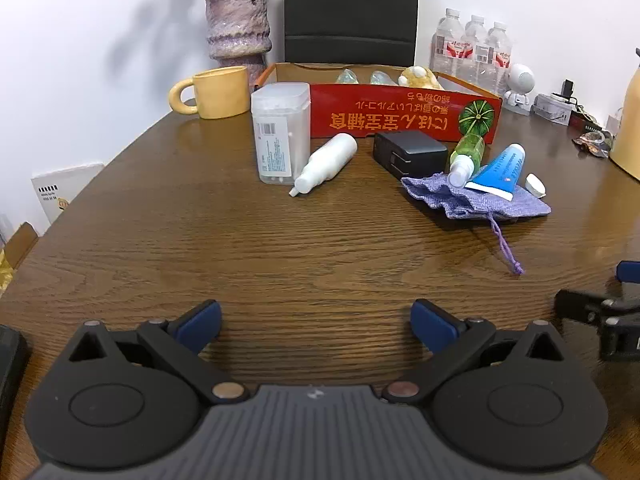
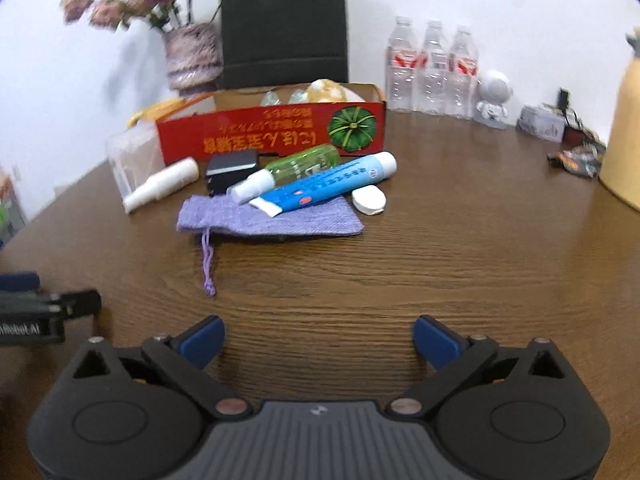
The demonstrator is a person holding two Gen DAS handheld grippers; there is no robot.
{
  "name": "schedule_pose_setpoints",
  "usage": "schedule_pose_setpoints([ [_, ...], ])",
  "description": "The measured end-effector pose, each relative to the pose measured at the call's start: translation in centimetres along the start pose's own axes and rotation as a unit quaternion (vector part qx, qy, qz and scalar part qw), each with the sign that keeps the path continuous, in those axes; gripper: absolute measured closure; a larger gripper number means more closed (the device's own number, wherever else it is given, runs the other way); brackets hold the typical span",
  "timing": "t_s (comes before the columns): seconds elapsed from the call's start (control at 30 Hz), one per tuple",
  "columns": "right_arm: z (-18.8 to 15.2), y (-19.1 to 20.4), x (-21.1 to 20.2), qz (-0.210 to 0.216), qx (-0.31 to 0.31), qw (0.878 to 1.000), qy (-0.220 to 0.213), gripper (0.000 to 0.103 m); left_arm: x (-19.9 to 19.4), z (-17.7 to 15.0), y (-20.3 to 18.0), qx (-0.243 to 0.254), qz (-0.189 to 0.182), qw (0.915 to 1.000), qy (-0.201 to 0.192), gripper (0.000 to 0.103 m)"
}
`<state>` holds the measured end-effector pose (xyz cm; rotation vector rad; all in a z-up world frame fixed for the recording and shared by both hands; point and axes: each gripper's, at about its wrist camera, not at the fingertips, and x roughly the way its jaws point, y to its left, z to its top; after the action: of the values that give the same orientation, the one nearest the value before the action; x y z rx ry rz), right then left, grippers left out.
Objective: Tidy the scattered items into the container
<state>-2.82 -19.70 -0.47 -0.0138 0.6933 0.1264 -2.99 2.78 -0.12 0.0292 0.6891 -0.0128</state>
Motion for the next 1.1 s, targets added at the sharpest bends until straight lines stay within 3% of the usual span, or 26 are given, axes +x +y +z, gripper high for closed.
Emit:
schedule_pose_setpoints([
  [0.9,1.0,1.7,1.6,-0.002,-0.005,1.000,0.002,0.000,1.5,1.2,-2.4,-0.003,-0.003,1.0000,0.003,0.000],
  [1.0,1.1,1.7,1.6,0.002,-0.009,1.000,0.004,0.000,1.6,1.3,-2.2,0.005,-0.015,0.9999,0.002,0.000],
  [1.1,2.0,1.3,1.4,0.022,-0.026,0.999,0.029,0.006,1.4,2.5,-0.6,-0.013,-0.064,0.9978,-0.008,0.000],
])
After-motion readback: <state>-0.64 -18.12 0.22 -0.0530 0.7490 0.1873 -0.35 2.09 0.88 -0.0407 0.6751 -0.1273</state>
